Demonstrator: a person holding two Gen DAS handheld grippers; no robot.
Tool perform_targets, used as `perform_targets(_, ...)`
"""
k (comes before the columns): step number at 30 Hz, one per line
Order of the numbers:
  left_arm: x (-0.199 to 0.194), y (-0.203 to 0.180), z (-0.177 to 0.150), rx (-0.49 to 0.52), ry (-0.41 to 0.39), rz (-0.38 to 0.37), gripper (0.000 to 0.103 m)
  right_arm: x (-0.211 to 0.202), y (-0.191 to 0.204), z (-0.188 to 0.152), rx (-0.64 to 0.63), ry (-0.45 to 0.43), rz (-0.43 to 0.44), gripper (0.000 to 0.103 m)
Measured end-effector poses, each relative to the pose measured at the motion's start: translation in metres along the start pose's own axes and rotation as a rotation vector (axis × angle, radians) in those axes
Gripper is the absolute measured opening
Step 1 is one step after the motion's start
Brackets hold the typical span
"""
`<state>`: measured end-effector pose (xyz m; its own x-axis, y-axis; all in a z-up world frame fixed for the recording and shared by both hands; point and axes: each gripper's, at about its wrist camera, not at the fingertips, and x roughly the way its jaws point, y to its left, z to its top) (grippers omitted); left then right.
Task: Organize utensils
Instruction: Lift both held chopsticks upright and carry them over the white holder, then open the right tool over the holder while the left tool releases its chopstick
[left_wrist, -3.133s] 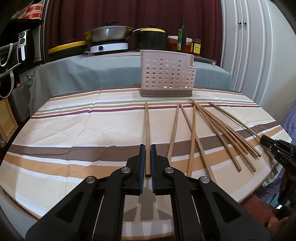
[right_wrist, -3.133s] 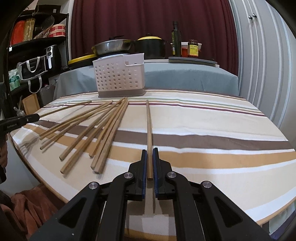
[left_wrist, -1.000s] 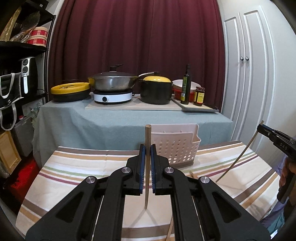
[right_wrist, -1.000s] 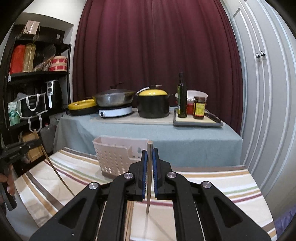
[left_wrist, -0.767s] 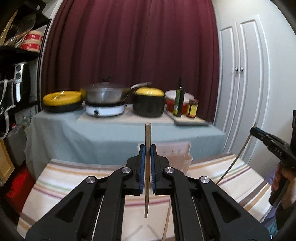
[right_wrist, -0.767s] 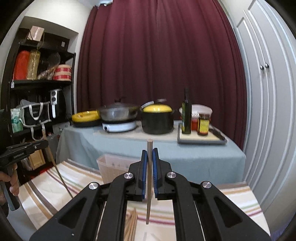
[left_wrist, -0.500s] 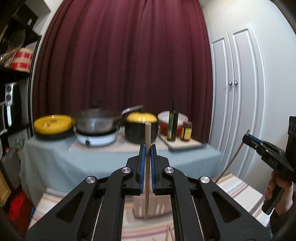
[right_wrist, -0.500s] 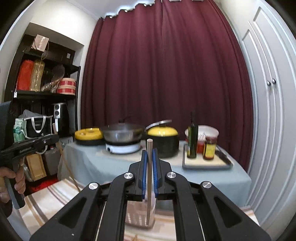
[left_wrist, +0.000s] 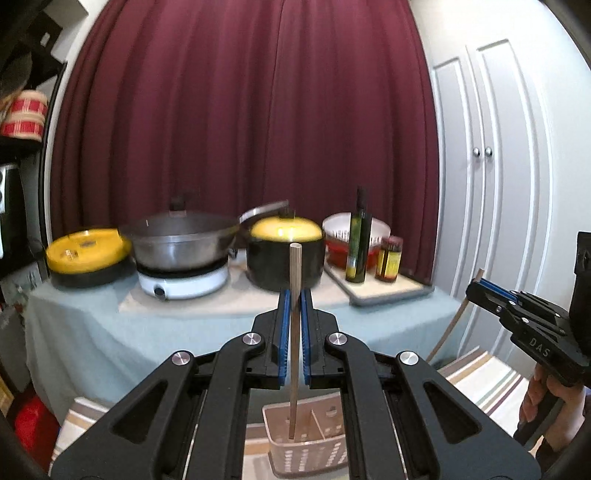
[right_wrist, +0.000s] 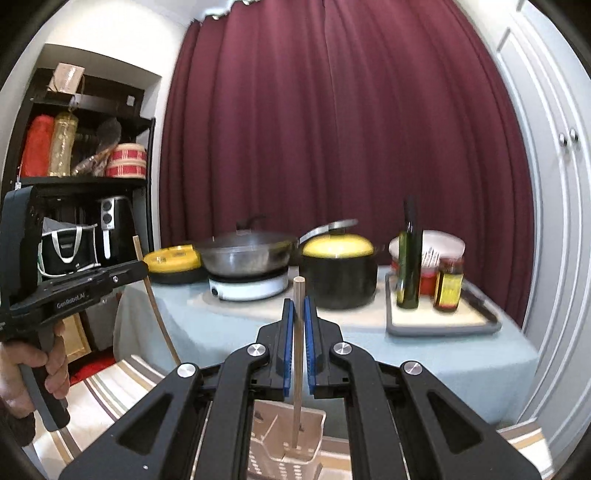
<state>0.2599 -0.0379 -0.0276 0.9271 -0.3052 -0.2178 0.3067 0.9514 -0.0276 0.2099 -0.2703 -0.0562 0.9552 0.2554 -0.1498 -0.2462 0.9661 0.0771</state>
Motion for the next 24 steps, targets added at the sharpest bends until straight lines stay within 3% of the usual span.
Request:
perform_targets(6, 0.022, 0.005, -0.032, -0.016, 0.069, 0.006, 0.006, 0.018, -0.001, -0.028, 0.016, 0.068, -0.012, 0.007)
perform_targets(15, 0.030, 0.003, -0.057, 0.002, 0.098, 0.026, 0.009, 0.025, -0.001, -0.038, 0.002, 0.095, -0.041, 0.009)
perform_targets(16, 0.029, 0.003, -0.057, 0.004, 0.098, 0.025, 0.011, 0.025, -0.002, -0.038, 0.002, 0.095, -0.042, 0.012)
perform_targets(18, 0.026, 0.002, -0.059, 0.004, 0.096, 0.025, 0.024, 0.020, -0.002, -0.035, 0.004, 0.082, -0.048, 0.037)
perform_targets(22, 0.012, 0.002, -0.060, -0.010, 0.087, 0.023, 0.038, 0.003, 0.001, -0.029, -0.011, 0.051, -0.072, 0.053)
perform_targets(24, 0.000, 0.001, -0.062, -0.010, 0.078, 0.029, 0.051, -0.006, 0.002, -0.027, -0.011, 0.044, -0.080, 0.061)
